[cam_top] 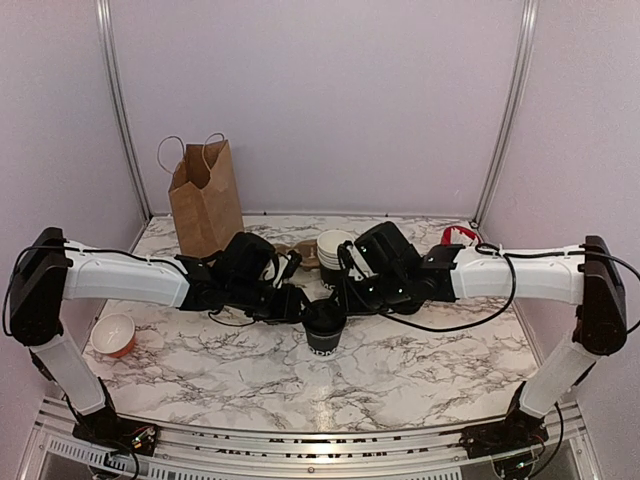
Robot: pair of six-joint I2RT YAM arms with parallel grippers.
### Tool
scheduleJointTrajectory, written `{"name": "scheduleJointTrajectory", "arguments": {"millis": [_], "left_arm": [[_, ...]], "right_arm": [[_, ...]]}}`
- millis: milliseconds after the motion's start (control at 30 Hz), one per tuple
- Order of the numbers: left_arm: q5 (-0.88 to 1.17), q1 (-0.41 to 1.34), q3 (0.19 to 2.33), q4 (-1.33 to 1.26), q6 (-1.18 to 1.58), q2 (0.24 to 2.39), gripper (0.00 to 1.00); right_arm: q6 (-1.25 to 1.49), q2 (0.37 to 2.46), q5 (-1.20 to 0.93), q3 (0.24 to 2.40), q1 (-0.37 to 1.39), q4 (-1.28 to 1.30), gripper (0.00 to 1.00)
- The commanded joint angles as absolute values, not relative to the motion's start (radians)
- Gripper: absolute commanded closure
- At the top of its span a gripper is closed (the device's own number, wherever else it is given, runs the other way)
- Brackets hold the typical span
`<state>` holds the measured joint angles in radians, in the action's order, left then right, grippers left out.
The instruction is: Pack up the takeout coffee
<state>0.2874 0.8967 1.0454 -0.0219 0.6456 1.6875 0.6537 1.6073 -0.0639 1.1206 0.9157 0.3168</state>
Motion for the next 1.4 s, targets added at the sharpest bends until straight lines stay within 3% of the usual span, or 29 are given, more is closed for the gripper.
{"name": "scheduleJointTrajectory", "arguments": {"millis": [0, 300, 700, 1367], "left_arm": [[0.283, 0.902, 1.049, 0.021, 0.634, 1.718, 0.6], [0.281, 0.902, 1.046, 0.022, 0.634, 1.715, 0.6], [0.284, 0.902, 1.049, 0.021, 0.634, 1.719, 0.6], [0.272, 0.9, 1.08, 0.052, 0.612, 1.697, 0.59]], "right_arm": [[0.623, 1.558, -0.02, 1.215, 0.927, 0.416, 0.68], [0.571, 1.493, 0.058, 1.301, 0.927, 0.471, 0.66], [0.695, 1.648, -0.164, 1.049, 0.945, 0.26, 0.66], [0.606, 1.517, 0.021, 1.25, 0.947, 0.434, 0.62]]}}
